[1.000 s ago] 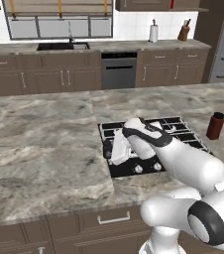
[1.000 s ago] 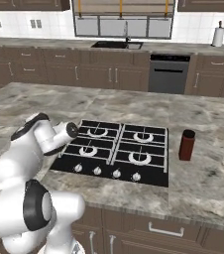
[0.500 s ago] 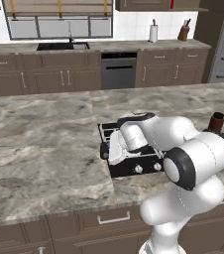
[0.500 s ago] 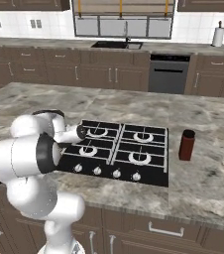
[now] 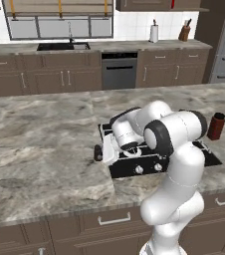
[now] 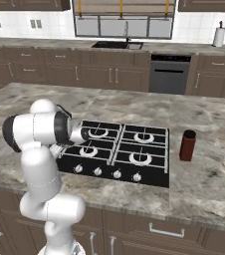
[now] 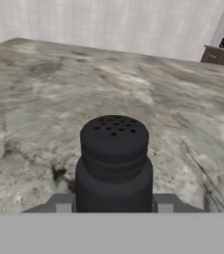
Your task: Collect the paprika, ketchup, and shaker from the cabinet and place them next to the stove.
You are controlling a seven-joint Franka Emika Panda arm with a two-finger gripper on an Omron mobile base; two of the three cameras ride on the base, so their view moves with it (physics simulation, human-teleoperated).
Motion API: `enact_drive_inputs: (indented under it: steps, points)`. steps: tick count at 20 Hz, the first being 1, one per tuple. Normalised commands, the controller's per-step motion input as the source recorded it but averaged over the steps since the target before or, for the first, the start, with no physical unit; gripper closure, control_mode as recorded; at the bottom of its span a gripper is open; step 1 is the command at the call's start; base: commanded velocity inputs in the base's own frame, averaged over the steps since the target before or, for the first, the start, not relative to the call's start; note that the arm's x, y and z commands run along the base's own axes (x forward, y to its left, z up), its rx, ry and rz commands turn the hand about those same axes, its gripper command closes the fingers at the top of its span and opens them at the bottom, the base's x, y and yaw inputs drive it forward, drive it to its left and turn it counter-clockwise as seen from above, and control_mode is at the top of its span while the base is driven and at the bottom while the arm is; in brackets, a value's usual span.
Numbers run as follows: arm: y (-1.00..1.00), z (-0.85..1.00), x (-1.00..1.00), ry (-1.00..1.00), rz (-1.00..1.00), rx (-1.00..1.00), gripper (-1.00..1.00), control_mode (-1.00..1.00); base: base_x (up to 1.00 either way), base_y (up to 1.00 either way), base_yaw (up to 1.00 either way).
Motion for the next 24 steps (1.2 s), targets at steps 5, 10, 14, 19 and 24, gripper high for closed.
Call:
enact_drive_inputs:
  steps: [5,10,14,19,24]
  points:
    - [0.18,-0.36,0.25,0.00,0.01,-0.01,-1.00,-1.00,0.00,0.00,0.00]
    - [0.02,0.04,0.02,-0.01,0.00,0.00,-1.00,-1.00,0.00,0.00,0.00]
    - [0.02,0.52,0.00,-0.04,0.00,0.00,-1.00,-1.00,0.00,0.00,0.00]
    - [0.02,0.65,-0.01,-0.03,0.00,0.00,-1.00,-1.00,0.00,0.00,0.00]
    - [0.00,0.86,-0.11,0.00,-0.02,0.00,-1.00,-1.00,0.00,0.00,0.00]
